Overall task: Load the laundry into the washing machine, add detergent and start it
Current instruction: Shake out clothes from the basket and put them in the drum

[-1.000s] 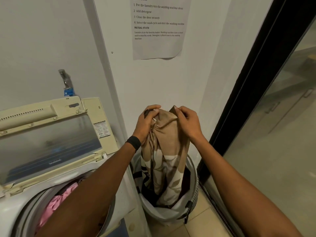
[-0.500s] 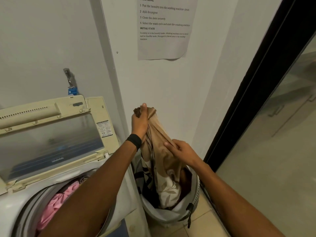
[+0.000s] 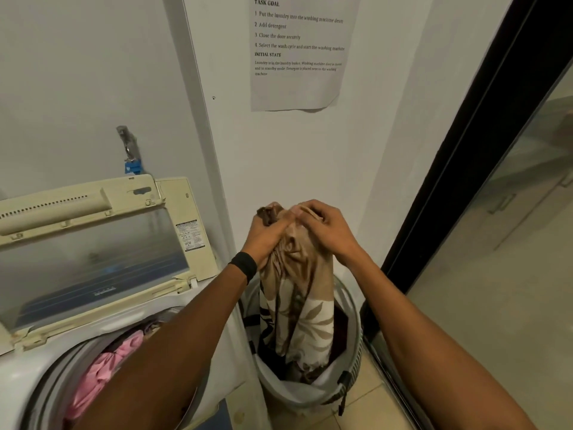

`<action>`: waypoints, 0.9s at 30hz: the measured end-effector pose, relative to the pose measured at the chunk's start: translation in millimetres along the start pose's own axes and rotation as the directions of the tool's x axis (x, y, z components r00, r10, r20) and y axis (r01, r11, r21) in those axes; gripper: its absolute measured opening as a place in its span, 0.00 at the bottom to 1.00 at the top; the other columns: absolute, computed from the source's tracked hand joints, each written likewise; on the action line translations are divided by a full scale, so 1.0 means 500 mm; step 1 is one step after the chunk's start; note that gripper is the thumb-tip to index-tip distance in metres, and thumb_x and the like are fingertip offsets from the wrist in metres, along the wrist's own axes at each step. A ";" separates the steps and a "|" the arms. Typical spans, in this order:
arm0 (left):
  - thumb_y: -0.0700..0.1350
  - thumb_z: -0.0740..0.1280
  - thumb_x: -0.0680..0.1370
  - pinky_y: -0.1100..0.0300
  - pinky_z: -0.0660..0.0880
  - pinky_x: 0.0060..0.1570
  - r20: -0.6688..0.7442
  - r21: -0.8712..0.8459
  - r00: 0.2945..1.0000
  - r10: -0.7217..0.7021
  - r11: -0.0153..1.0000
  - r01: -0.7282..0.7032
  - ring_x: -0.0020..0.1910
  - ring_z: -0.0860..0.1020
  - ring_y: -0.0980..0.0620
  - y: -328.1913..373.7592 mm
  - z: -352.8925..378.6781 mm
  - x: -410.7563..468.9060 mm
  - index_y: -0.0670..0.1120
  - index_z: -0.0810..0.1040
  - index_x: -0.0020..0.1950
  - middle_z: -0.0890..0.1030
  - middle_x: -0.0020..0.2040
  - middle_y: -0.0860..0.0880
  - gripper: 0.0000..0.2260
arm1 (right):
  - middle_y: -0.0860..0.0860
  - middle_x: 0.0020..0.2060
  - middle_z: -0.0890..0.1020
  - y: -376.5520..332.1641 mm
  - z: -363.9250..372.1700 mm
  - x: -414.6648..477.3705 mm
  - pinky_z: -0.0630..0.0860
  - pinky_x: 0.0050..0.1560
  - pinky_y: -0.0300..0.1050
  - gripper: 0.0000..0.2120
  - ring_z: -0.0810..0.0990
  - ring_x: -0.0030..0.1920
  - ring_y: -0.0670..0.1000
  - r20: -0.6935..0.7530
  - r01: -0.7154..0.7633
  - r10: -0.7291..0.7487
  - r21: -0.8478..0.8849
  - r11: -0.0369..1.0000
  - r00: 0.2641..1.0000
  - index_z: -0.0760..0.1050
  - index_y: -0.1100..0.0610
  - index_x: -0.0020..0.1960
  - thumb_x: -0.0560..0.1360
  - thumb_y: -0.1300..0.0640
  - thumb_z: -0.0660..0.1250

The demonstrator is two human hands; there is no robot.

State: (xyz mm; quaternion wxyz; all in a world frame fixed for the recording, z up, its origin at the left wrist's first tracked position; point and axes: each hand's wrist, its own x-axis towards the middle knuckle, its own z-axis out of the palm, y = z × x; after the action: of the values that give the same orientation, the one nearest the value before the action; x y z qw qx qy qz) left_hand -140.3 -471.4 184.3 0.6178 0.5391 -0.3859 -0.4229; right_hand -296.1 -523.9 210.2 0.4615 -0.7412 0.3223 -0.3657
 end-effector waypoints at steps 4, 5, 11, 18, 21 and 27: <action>0.51 0.74 0.79 0.54 0.75 0.45 -0.195 0.042 0.978 0.072 0.997 -0.066 0.37 0.75 0.51 0.004 -0.010 0.008 0.50 0.71 0.38 0.73 0.34 0.51 0.16 | 0.47 0.42 0.82 0.048 0.028 -0.040 0.76 0.48 0.44 0.12 0.79 0.42 0.45 0.150 -0.131 0.152 -0.142 0.981 0.977 0.80 0.53 0.51 0.83 0.46 0.64; 0.52 0.73 0.79 0.54 0.75 0.45 -0.222 0.065 0.972 0.082 0.996 -0.069 0.37 0.74 0.51 0.005 -0.010 0.010 0.50 0.71 0.39 0.73 0.34 0.51 0.15 | 0.45 0.42 0.83 0.060 0.034 -0.051 0.77 0.50 0.46 0.17 0.81 0.42 0.44 0.224 -0.171 0.208 -0.172 0.970 0.952 0.80 0.52 0.50 0.83 0.40 0.62; 0.53 0.69 0.82 0.59 0.72 0.47 -0.282 0.237 0.946 0.160 0.967 -0.093 0.38 0.73 0.53 -0.007 -0.033 0.012 0.46 0.69 0.43 0.71 0.38 0.47 0.16 | 0.48 0.32 0.79 0.122 -0.028 -0.067 0.74 0.41 0.49 0.25 0.80 0.38 0.53 0.167 -0.164 0.295 -0.537 0.828 0.941 0.74 0.54 0.37 0.79 0.35 0.62; 0.59 0.64 0.81 0.64 0.78 0.52 0.062 0.131 0.994 0.091 0.987 -0.098 0.52 0.83 0.57 -0.032 0.029 -0.033 0.49 0.73 0.68 0.82 0.55 0.47 0.20 | 0.46 0.34 0.78 0.023 -0.001 0.022 0.73 0.42 0.47 0.13 0.77 0.37 0.47 0.049 0.030 -0.014 -0.335 0.942 0.999 0.74 0.54 0.41 0.81 0.47 0.63; 0.56 0.66 0.82 0.60 0.80 0.54 -0.030 0.158 0.994 0.107 0.982 -0.101 0.51 0.85 0.50 -0.024 0.046 -0.021 0.41 0.82 0.57 0.86 0.50 0.43 0.18 | 0.48 0.33 0.78 0.045 0.002 0.015 0.72 0.40 0.46 0.17 0.74 0.35 0.46 -0.046 -0.050 0.039 -0.247 0.968 0.998 0.74 0.57 0.41 0.81 0.45 0.65; 0.57 0.67 0.82 0.62 0.73 0.38 -0.223 0.126 0.975 0.019 0.992 0.009 0.33 0.74 0.54 -0.020 0.033 0.009 0.47 0.71 0.37 0.74 0.32 0.49 0.19 | 0.47 0.32 0.76 0.123 -0.004 -0.067 0.72 0.39 0.49 0.24 0.75 0.34 0.49 0.064 -0.120 0.150 -0.335 0.935 0.987 0.71 0.52 0.40 0.80 0.33 0.61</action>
State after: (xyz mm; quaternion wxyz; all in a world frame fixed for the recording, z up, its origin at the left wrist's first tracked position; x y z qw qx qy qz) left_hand -155.1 -481.9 176.4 0.6231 0.6203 -0.3411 -0.3325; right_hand -323.8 -520.0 145.8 0.3689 -0.7994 0.4083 -0.2410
